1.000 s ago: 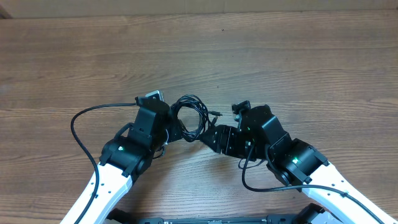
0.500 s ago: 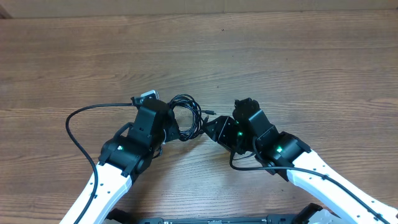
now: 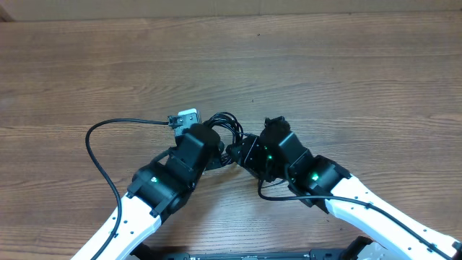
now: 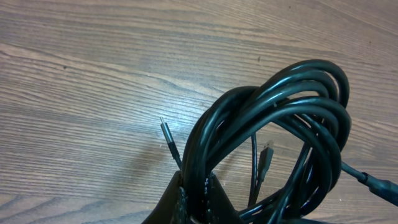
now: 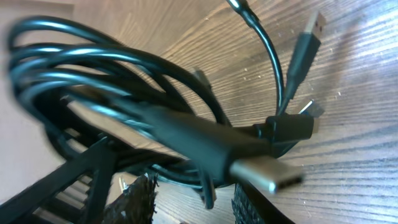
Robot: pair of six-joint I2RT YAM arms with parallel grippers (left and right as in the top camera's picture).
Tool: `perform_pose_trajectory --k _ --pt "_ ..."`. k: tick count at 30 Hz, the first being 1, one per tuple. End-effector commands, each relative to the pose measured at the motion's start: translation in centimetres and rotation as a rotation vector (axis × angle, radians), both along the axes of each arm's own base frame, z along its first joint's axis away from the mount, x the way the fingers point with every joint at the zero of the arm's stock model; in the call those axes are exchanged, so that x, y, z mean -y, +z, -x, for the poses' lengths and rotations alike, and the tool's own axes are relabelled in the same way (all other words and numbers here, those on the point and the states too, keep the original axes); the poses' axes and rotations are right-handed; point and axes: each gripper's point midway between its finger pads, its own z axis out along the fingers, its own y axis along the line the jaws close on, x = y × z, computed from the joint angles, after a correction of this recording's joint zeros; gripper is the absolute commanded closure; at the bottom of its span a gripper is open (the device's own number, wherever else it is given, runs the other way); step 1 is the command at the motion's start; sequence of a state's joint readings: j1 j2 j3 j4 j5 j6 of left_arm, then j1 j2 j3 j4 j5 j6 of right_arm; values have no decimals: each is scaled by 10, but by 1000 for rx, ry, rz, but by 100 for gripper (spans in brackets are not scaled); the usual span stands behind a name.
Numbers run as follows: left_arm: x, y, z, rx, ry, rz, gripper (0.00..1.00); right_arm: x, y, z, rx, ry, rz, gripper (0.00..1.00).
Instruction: Untangle cables
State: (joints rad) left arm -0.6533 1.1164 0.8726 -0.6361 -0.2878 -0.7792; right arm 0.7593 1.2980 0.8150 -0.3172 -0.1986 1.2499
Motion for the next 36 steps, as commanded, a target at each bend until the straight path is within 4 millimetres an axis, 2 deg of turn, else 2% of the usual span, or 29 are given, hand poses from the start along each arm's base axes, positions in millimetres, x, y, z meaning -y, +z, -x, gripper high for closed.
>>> perform_pose_trajectory --k 1,8,14,21,26,29,33,36 --pt "-1 31 -8 97 65 23 96 -3 -19 0 -79 -79 20 64" --pt "9 47 -8 109 48 82 96 -8 -64 8 -205 -107 93 69" --pt "16 53 -5 101 19 125 96 -5 -89 10 -248 -114 149 67" --pt "13 69 -5 131 61 200 96 -2 -97 13 -268 -114 173 67" --pt "4 73 -8 144 93 207 96 10 -105 20 -300 -128 232 67" --pt "2 70 -7 133 96 198 96 12 -107 22 -310 -128 244 67" --pt "-3 60 -2 94 101 160 85 13 -107 23 -306 -122 248 66" --pt "-10 45 5 39 111 103 84 15 -108 22 -298 -121 263 59"
